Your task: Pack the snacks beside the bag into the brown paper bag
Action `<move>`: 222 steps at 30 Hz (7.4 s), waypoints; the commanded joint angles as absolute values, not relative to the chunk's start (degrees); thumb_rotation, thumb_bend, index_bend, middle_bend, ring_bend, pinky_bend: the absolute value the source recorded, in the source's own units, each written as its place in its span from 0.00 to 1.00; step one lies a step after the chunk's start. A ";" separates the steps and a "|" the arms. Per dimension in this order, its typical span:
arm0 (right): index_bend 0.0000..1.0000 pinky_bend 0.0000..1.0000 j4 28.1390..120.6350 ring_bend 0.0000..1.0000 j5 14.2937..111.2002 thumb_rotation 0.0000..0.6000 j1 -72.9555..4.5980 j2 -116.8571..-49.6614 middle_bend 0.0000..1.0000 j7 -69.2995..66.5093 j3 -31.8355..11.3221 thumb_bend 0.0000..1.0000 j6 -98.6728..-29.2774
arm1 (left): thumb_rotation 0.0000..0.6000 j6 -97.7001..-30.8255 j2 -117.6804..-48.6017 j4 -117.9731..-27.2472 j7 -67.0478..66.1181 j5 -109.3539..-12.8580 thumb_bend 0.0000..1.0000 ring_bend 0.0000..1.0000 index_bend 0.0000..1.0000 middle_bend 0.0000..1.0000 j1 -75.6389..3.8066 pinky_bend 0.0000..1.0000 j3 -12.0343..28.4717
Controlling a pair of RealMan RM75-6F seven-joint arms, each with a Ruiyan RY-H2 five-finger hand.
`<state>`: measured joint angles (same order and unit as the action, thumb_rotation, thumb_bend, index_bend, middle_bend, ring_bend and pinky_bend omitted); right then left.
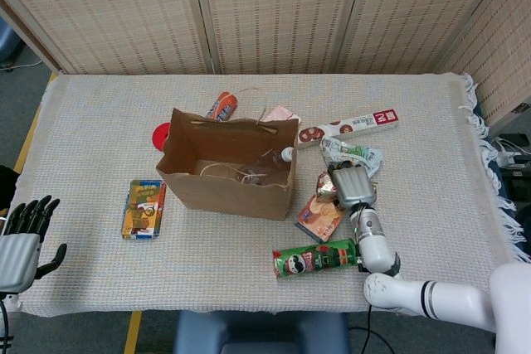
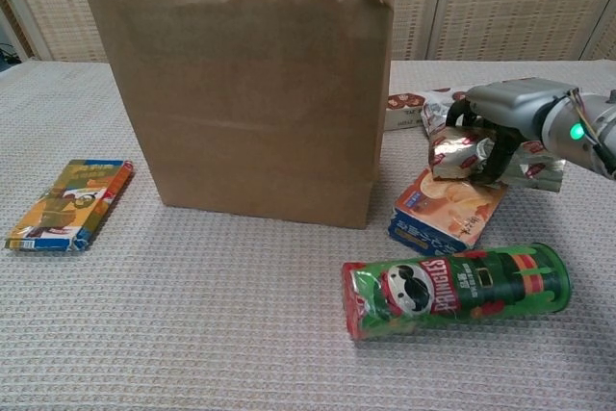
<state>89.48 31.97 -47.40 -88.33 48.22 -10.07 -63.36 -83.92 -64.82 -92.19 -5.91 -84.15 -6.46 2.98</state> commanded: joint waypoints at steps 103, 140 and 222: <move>0.00 0.10 114.79 0.01 65.01 1.00 -36.92 -55.36 0.09 21.15 -8.24 0.01 -61.66 | 1.00 -85.07 -65.87 -92.54 -8.72 -83.43 0.39 0.00 0.05 0.00 -5.95 0.00 3.35; 0.03 0.12 109.98 0.05 59.66 1.00 -42.68 -77.85 0.10 41.05 3.32 0.01 -48.98 | 1.00 -84.79 -65.58 -92.41 -7.76 -83.68 0.39 0.00 0.05 0.00 -6.02 0.00 3.31; 0.60 0.60 82.88 0.58 64.05 1.00 -65.35 -103.52 0.60 26.69 -29.31 0.36 -76.56 | 1.00 -84.05 -65.12 -92.13 -6.13 -83.67 0.39 0.00 0.05 0.00 -6.29 0.00 3.24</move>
<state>83.53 64.18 -65.01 -102.87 27.00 -29.95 -77.23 -84.05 -65.11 -92.13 -6.13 -83.67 -6.30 3.24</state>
